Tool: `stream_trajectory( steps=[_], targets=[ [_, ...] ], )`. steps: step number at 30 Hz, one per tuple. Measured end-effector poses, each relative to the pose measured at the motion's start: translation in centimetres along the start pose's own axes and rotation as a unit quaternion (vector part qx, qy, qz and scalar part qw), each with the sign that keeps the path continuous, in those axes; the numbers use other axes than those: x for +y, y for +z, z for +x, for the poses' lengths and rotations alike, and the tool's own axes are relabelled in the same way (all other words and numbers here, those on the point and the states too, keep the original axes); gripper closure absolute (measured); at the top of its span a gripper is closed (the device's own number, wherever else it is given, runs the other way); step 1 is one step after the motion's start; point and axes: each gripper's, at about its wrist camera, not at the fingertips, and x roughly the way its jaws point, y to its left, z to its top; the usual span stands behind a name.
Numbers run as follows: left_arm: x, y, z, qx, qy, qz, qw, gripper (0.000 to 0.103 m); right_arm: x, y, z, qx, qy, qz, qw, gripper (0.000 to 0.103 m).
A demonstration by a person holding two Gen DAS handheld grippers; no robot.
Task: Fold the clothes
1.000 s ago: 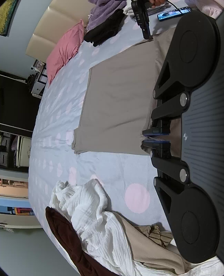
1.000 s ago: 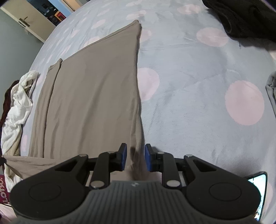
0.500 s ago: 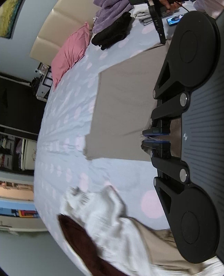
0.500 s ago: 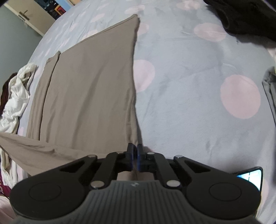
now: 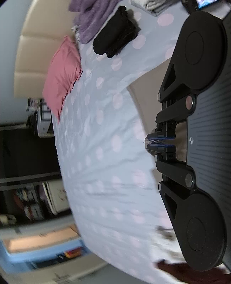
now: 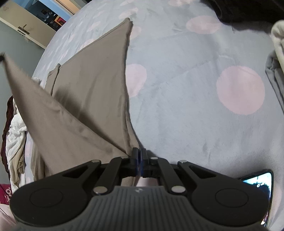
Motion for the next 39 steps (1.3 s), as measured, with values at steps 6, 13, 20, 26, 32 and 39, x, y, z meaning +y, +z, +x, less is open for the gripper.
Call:
stream_trajectory(
  steps=[6,13,20,26,32,39],
  targets=[
    [-4.9,5.8,7.6,0.014,-0.013,0.093,0.9954,0.100,-0.3,-0.3,-0.1,-0.012,0.001,0.018,1.000,0.101],
    [-8.9,8.4,16.9,0.055,-0.017,0.146,0.9876,0.100,-1.7,-1.1,-0.7,-0.036,0.029,0.086,0.995,0.101],
    [-12.2,8.7,22.7,0.059,-0.045,0.154,0.9852,0.101,-2.1,-1.0,-0.1,-0.032,0.032,0.103,0.994,0.101],
    [-15.4,8.4,26.3,0.065,-0.047,0.183,0.9798,0.101,-2.1,-0.6,0.3,-0.025,0.036,0.108,0.993,0.101],
    [-16.3,6.9,29.0,0.088,-0.067,0.167,0.9797,0.097,-1.7,-0.5,0.6,-0.021,0.035,0.103,0.994,0.101],
    [-12.7,6.1,27.7,0.057,-0.096,0.078,0.9907,0.062,-1.4,-0.3,0.4,-0.022,0.031,0.096,0.995,0.100]
  ],
)
